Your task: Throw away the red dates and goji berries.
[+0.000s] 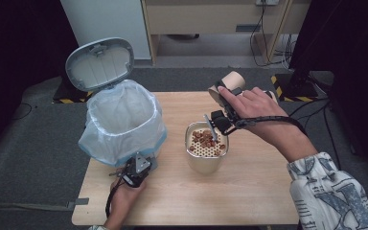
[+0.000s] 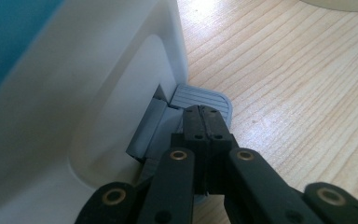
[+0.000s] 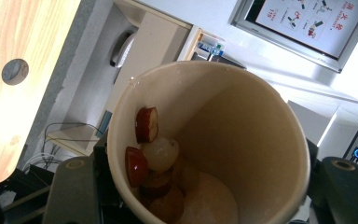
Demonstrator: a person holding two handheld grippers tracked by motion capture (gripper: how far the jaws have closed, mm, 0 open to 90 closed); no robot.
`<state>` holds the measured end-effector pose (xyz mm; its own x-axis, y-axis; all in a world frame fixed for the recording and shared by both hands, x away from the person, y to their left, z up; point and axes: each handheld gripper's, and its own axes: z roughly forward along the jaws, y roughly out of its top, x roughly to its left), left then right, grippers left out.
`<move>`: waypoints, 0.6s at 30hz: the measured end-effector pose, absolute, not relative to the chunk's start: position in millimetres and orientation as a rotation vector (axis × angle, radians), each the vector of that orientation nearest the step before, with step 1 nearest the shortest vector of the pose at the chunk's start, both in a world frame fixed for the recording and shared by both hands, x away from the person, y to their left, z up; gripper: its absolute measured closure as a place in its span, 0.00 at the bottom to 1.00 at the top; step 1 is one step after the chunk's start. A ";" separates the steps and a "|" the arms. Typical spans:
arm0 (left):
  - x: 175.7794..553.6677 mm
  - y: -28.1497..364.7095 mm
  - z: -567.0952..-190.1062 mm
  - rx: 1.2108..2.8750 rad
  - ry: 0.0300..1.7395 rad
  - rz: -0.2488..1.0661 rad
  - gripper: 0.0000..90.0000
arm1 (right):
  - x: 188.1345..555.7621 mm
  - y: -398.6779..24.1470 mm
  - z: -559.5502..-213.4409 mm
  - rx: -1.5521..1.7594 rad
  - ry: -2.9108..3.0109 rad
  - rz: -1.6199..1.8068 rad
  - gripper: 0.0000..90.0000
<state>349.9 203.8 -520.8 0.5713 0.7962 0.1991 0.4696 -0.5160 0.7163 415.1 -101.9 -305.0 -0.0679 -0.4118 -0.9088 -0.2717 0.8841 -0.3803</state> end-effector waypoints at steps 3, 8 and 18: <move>350.0 203.8 -520.7 2.192 1.007 0.693 1.00 | 416.0 -100.9 -308.4 -0.545 1.654 -0.143 0.40; 350.0 204.0 -520.6 2.192 1.007 0.691 1.00 | 414.3 -91.6 -344.0 -0.705 1.678 -0.272 0.40; 350.0 204.0 -520.8 2.191 1.006 0.693 1.00 | 416.8 -94.3 -332.3 -0.608 1.692 -0.189 0.40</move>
<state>350.0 204.0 -520.8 0.5718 0.7961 0.1982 0.4691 -0.5155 0.7171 416.8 -94.3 -332.3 -0.0955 -0.4904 -0.8663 -0.2869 0.8469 -0.4478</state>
